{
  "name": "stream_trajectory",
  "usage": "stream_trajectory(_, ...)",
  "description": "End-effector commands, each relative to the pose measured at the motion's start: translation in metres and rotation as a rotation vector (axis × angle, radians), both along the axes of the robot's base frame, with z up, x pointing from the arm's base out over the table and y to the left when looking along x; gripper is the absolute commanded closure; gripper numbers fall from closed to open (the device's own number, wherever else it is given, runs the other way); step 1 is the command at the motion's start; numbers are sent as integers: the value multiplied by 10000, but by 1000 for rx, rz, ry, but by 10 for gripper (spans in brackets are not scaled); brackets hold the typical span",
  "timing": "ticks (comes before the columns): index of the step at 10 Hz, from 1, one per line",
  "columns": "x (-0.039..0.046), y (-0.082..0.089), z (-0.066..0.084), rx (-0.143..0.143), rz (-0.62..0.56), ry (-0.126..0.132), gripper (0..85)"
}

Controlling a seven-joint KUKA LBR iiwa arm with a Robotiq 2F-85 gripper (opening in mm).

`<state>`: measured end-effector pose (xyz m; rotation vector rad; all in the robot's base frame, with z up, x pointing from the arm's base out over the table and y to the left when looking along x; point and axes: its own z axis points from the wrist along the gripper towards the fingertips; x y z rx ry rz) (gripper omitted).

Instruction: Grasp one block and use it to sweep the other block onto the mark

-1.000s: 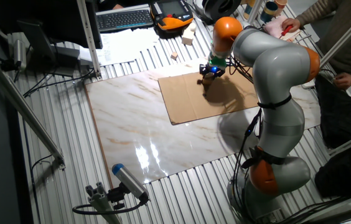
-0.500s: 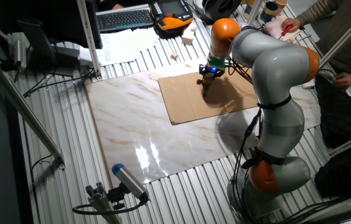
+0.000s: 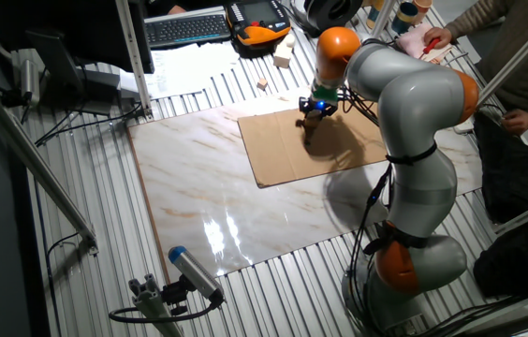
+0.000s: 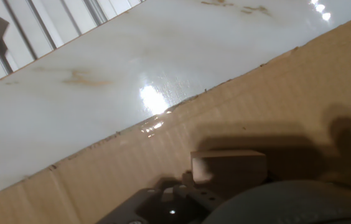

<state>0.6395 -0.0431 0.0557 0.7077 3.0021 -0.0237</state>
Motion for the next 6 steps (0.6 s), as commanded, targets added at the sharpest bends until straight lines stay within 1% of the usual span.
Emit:
stream_trajectory(1,-15,9,-6,12,1,7,850)
stream_trajectory(3,-43,48,-10,18,-2,13,850)
stream_trajectory(6,-86,98,-9,21,-11,16,850)
